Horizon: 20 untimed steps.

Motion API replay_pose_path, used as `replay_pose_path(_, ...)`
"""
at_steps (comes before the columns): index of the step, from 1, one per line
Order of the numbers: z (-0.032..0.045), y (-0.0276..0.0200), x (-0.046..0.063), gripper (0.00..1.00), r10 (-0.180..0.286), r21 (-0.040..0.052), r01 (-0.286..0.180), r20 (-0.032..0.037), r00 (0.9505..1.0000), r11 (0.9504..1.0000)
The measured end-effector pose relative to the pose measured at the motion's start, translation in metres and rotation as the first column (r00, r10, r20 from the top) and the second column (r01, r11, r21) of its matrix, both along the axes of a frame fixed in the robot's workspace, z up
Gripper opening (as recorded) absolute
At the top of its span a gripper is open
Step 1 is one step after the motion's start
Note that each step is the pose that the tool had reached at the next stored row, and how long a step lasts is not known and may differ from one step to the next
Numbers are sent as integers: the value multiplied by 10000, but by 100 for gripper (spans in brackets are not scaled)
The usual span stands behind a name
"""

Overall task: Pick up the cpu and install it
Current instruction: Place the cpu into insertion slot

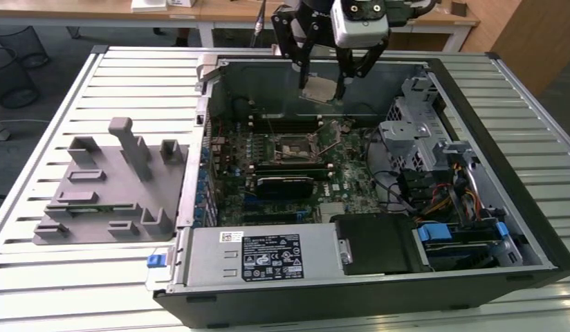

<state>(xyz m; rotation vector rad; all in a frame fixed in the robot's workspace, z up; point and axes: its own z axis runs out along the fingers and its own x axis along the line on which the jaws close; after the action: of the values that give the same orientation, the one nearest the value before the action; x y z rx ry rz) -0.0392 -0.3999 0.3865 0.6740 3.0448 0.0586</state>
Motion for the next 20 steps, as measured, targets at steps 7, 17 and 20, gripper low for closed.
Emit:
replay_pose_path(7,-3,1,0,54,-564,0,564,0,9984,9984)
replay_pose_path(17,-7,4,0,54,-1332,0,1332,0,9911,9911)
replay_pose_path(20,-7,6,0,54,-1548,-1,1548,-1,9880,9880)
